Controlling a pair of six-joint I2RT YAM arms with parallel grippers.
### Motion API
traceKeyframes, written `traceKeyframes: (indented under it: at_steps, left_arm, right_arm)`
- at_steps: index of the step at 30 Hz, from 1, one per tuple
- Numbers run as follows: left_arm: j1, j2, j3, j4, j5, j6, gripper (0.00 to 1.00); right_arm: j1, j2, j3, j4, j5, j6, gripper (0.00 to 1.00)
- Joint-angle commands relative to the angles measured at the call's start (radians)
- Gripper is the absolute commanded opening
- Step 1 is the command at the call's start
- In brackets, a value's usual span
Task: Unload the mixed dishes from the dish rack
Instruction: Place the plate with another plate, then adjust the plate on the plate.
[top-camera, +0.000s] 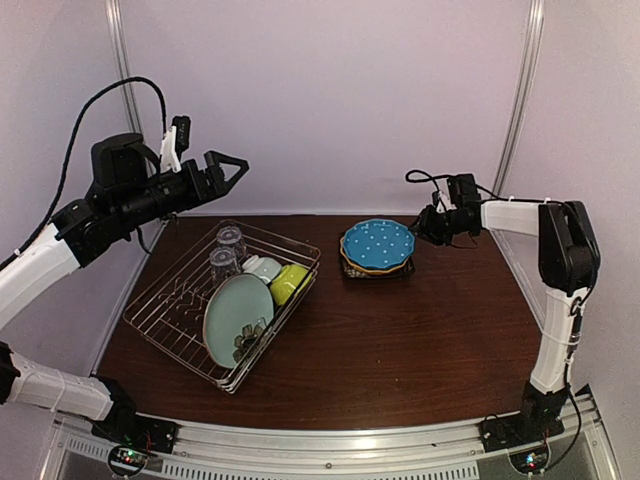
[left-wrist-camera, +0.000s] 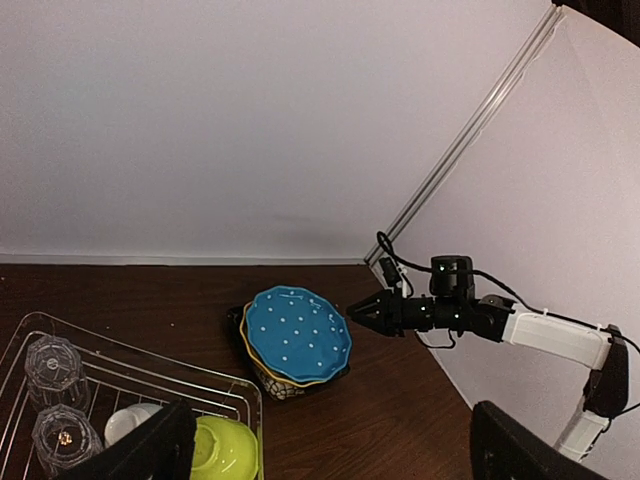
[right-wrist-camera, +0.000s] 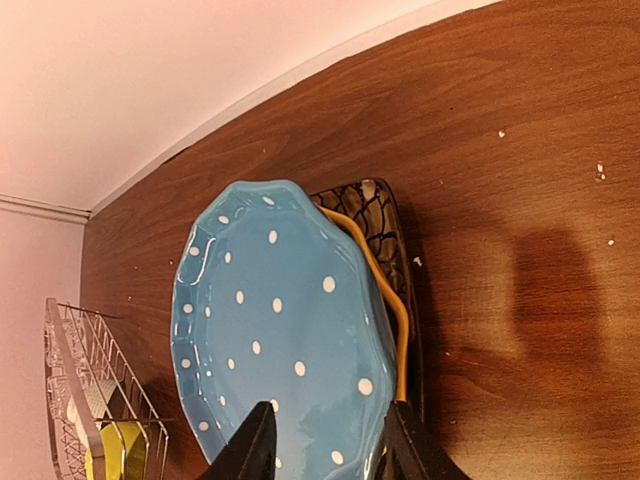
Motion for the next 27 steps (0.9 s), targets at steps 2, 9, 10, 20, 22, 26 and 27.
traceKeyframes:
  at_steps: [2, 9, 10, 20, 22, 26, 27]
  left_arm:
    - [-0.004, -0.023, -0.013, 0.022, -0.019, 0.012, 0.97]
    - [-0.003, -0.023, -0.017, 0.021, -0.023, 0.017, 0.98]
    - [-0.002, -0.022, -0.018, 0.021, -0.023, 0.017, 0.97]
    - [-0.003, -0.022, -0.019, 0.023, -0.027, 0.018, 0.97]
    - [-0.003, -0.021, -0.020, 0.024, -0.028, 0.019, 0.97]
    - [-0.003, -0.023, -0.022, 0.024, -0.032, 0.017, 0.98]
    - [-0.003, -0.022, -0.022, 0.023, -0.032, 0.017, 0.97]
  right_arm:
    - [-0.001, 0.002, 0.033, -0.053, 0.058, -0.039, 0.37]
    - [-0.002, 0.038, 0.037, -0.046, 0.050, -0.041, 0.28]
    - [-0.002, 0.041, 0.037, -0.045, 0.046, -0.040, 0.27]
    - [-0.001, 0.075, 0.037, -0.030, 0.032, -0.030, 0.17]
    - [-0.001, 0.080, 0.034, -0.023, 0.021, -0.028, 0.14]
    - [-0.002, 0.090, 0.031, -0.012, 0.006, -0.020, 0.09]
    - [-0.002, 0.091, 0.029, -0.009, 0.005, -0.019, 0.08]
